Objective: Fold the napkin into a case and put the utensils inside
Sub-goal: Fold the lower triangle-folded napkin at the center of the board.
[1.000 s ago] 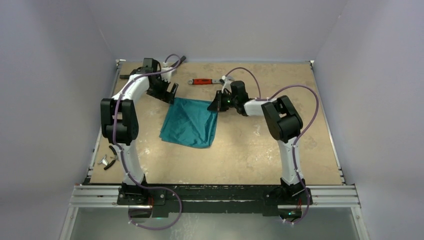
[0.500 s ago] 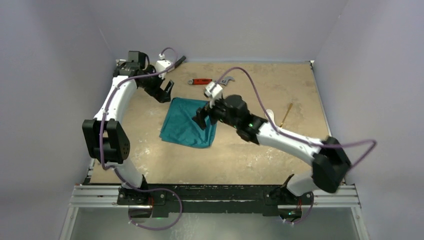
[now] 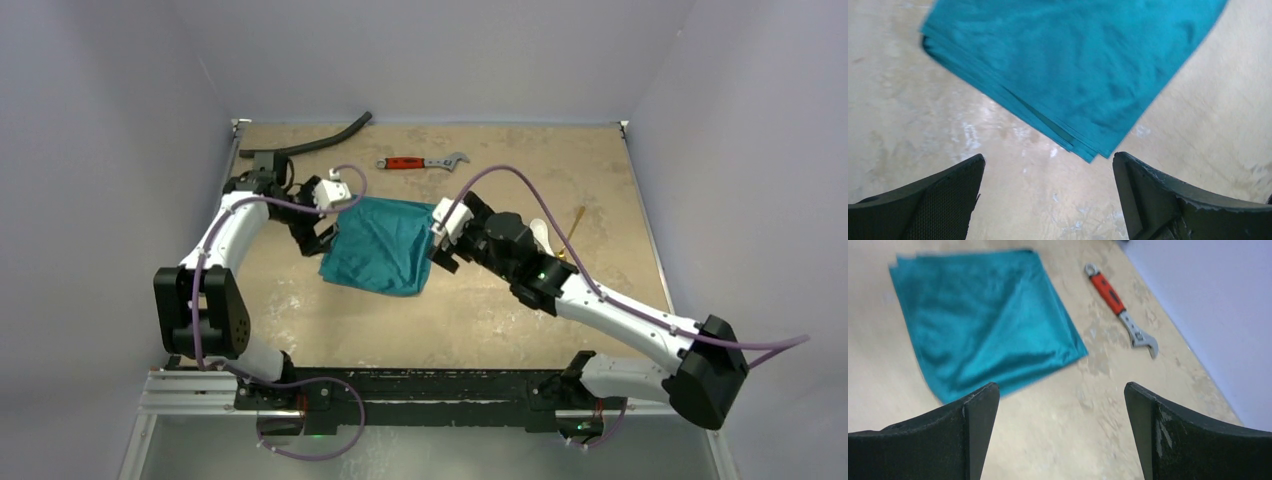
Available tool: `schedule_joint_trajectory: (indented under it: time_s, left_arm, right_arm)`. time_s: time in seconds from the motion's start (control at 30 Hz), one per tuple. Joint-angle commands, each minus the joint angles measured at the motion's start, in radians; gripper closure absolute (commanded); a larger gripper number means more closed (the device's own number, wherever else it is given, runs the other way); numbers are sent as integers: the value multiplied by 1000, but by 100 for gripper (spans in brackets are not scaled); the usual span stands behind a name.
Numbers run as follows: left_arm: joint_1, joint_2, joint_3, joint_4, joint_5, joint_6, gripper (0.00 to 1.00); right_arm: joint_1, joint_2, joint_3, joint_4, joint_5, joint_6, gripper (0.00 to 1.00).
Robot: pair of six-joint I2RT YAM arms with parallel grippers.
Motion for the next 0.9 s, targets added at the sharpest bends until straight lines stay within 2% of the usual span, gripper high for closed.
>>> schedule_joint_trajectory:
  time_s: [0.0,0.07,0.17,0.33,0.47,0.67,0.87]
  left_arm:
    - [1,-124,-153,77,35,289,2]
    - [1,-162,-228,128,41,337,2]
    - [1,-210,-327,240,46,325,2]
    - [1,-197,-406,212,60,441,5]
    - [1,-181,-451,181,65,546,12]
    - [1,-167,-535,271,80,596,17]
    - [1,-113,-546,348,59,621,27]
  right_arm:
    - [10,-95,-110,-4,53,-226,2]
    - [23,-85,-149,-7,60,-246,2]
    - [79,-59,-220,29,91,-305,2]
    - [111,39,-273,183,61,-375,2]
    - [129,152,-236,205,-27,-390,2]
    - [138,287,-157,144,-147,-401,2]
    - [151,344,-170,205,-163,-415,3]
